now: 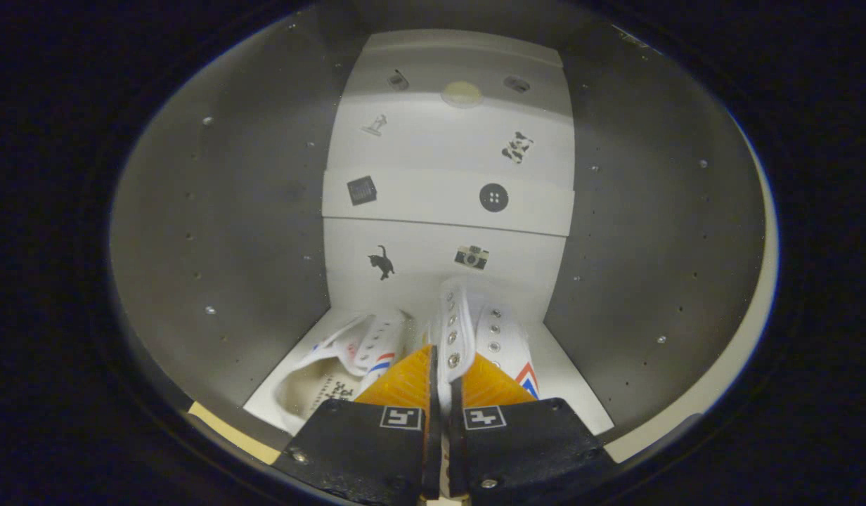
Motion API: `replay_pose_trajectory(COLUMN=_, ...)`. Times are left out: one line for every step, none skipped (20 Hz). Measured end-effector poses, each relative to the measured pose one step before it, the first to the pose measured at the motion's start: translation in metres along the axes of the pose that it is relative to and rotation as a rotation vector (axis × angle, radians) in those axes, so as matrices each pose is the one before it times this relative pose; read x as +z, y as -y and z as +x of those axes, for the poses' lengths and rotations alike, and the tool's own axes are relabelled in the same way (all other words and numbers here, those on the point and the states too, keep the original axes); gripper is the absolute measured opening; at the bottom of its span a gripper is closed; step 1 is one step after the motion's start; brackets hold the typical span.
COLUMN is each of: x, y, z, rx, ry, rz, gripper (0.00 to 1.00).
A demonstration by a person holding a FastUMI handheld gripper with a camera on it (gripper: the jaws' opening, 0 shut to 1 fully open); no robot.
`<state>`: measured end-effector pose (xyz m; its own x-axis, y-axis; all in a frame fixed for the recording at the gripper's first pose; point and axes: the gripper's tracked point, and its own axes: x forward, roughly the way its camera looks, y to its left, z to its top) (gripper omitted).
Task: Open the shoe cabinet door, grab the shoes and put them into the shoe cabinet, then close the shoe cabinet door.
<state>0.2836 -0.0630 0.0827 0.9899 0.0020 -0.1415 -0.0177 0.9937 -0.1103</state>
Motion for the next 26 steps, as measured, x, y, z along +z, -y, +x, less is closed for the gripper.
replay_pose_trajectory(x=-0.00045, y=0.00240, z=0.00635, rx=-0.00402, ry=-0.00982, rz=0.01034, gripper=0.08)
replay_pose_trajectory(x=-0.00117, y=0.00207, z=0.00779, rx=-0.00526, ry=-0.01326, rz=0.00759, gripper=0.08)
replay_pose_trajectory(x=-0.00193, y=0.00196, z=0.00597, rx=-0.00663, ry=-0.01273, rz=-0.00408, gripper=0.08)
replay_pose_trajectory(x=-0.00319, y=0.00038, z=0.00509, rx=-0.00272, ry=-0.01327, rz=-0.00989, gripper=0.08)
replay_pose_trajectory(x=-0.00360, y=-0.00224, z=0.00598, rx=0.00302, ry=-0.01519, rz=-0.00269, gripper=0.08)
replay_pose_trajectory(x=-0.00255, y=-0.00232, z=0.00367, rx=0.00551, ry=-0.01162, rz=-0.00246, gripper=0.08)
replay_pose_trajectory(x=-0.00234, y=-0.00235, z=0.00225, rx=0.00490, ry=-0.00821, rz=0.00025, gripper=0.08)
replay_pose_trajectory(x=-0.00154, y=-0.00293, z=0.00212, rx=0.00582, ry=-0.00803, rz=-0.00536, gripper=0.08)
replay_pose_trajectory(x=-0.00205, y=0.00001, z=0.00265, rx=-0.00233, ry=-0.00706, rz=-0.00498, gripper=0.08)
replay_pose_trajectory(x=-0.00255, y=0.00017, z=0.00276, rx=-0.00166, ry=-0.00705, rz=0.00276, gripper=0.08)
replay_pose_trajectory(x=0.00059, y=0.00017, z=0.00024, rx=-0.00394, ry=-0.00119, rz=-0.00197, gripper=0.08)
replay_pose_trajectory(x=-0.00127, y=-0.00074, z=0.00298, rx=-0.00168, ry=-0.01071, rz=-0.00272, gripper=0.08)
replay_pose_trajectory(x=-0.00033, y=-0.00020, z=-0.00251, rx=-0.00591, ry=0.00020, rz=-0.00449, gripper=0.08)
replay_pose_trajectory(x=-0.00085, y=0.00014, z=-0.00011, rx=-0.00649, ry=-0.00530, rz=-0.00349, gripper=0.09)
replay_pose_trajectory(x=0.00040, y=0.00120, z=-0.00059, rx=-0.00520, ry=0.00072, rz=0.00166, gripper=0.11)
replay_pose_trajectory(x=-0.00020, y=0.00067, z=-0.00026, rx=-0.00330, ry=0.00211, rz=0.00543, gripper=0.13)
replay_pose_trajectory(x=-0.00010, y=0.00033, z=-0.00033, rx=0.00380, ry=-0.00206, rz=0.00134, gripper=0.14)
replay_pose_trajectory(x=-0.00021, y=-0.00092, z=-0.00213, rx=0.01562, ry=-0.00326, rz=0.00859, gripper=0.16)
replay_pose_trajectory(x=0.00020, y=-0.00124, z=-0.00258, rx=0.01188, ry=-0.00591, rz=0.00901, gripper=0.17)
replay_pose_trajectory(x=0.00001, y=0.00256, z=-0.00219, rx=0.00085, ry=0.00609, rz=0.00837, gripper=0.23)
replay_pose_trajectory(x=0.00371, y=0.00067, z=-0.00273, rx=0.00328, ry=0.01572, rz=0.00322, gripper=0.29)
replay_pose_trajectory(x=0.00230, y=0.00050, z=-0.00528, rx=0.00102, ry=0.01526, rz=0.00509, gripper=0.38)
replay_pose_trajectory(x=-0.00098, y=-0.00006, z=-0.00636, rx=0.00290, ry=0.00336, rz=0.00413, gripper=0.46)
replay_pose_trajectory(x=-0.00021, y=-0.00076, z=-0.00589, rx=0.00555, ry=0.00536, rz=0.00814, gripper=0.52)
replay_pose_trajectory(x=0.00018, y=0.00037, z=-0.00558, rx=0.00128, ry=0.00597, rz=0.00571, gripper=0.58)
replay_pose_trajectory(x=0.00128, y=0.00245, z=-0.00715, rx=-0.00945, ry=0.01032, rz=0.00129, gripper=0.63)
